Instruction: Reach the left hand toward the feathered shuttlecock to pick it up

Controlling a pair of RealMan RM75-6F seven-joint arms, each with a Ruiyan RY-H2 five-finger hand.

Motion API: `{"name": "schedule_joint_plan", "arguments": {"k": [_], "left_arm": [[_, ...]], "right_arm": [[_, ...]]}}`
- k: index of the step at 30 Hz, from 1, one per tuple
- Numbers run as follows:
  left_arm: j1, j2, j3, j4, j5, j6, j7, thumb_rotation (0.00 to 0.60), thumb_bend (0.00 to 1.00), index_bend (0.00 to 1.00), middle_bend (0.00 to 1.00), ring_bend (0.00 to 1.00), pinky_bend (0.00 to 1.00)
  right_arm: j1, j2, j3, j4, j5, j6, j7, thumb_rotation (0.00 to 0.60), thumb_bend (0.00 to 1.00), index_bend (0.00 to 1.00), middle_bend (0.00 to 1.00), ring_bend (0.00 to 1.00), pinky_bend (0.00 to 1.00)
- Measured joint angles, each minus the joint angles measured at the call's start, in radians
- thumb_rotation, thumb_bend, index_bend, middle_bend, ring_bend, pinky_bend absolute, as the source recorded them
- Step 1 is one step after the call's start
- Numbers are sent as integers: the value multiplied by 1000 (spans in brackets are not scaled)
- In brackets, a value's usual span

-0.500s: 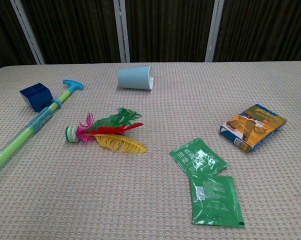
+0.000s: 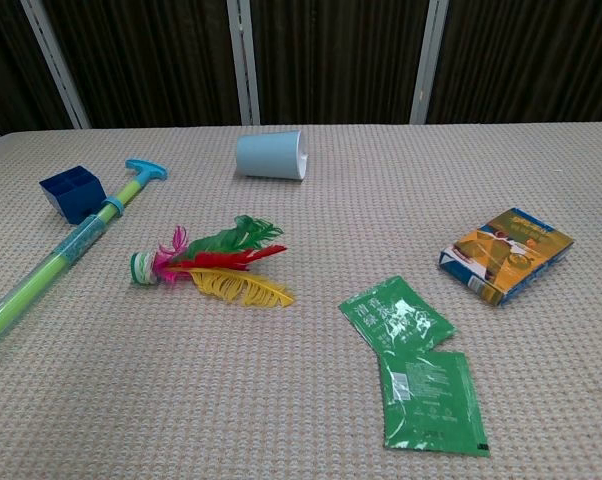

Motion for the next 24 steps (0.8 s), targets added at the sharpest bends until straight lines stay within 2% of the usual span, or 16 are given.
{"name": "schedule_joint_plan", "arguments": {"k": [3,6,16,19,24], "left_arm": [[-19,-64,-7,62,34,19,-44,600,241,418,0,0,0],[-45,-140,-19,125,66,38,-50,600,263,431,0,0,0],[-219,-402,-64,241,85,-87,10,600,272,422,0,0,0],[-260,-455,-76,284,85,-108,43,600,262,403,0,0,0],[-308,-521,-91,321,71,-145,107,600,215,396,0,0,0]], "right_arm": [[0,3,-3,-3,-7,1,8,600,62,0,0,0,0],[2,9,-6,-4,-15,1,21,600,62,0,0,0,0],[18,43,-17,10,-46,-8,151,600,61,0,0,0,0],[35,44,-1,9,-29,-30,152,600,62,0,0,0,0],[41,53,-1,8,-18,-44,176,600,62,0,0,0,0]]}}
